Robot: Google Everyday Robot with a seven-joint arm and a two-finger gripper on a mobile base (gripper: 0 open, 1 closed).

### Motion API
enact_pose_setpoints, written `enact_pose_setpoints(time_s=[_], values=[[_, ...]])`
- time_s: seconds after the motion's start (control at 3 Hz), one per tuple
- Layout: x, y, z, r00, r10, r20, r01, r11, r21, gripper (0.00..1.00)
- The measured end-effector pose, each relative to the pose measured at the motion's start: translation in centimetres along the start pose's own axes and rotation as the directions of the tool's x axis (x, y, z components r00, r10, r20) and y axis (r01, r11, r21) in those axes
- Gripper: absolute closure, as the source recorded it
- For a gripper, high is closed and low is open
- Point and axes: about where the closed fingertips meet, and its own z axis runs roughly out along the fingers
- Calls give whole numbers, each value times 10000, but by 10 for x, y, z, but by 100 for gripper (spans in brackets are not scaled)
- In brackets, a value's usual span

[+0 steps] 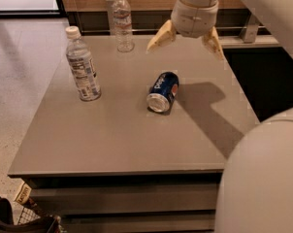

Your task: Place pepsi can upright

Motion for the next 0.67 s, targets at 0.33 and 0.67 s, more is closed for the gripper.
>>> enact_pose_setpoints(time_s=[0.33, 0.67], values=[[0, 24, 12, 9914, 1253, -364, -1245, 9919, 248, 0], [14, 45, 22, 9732, 2219, -597, -2207, 9750, 257, 0]])
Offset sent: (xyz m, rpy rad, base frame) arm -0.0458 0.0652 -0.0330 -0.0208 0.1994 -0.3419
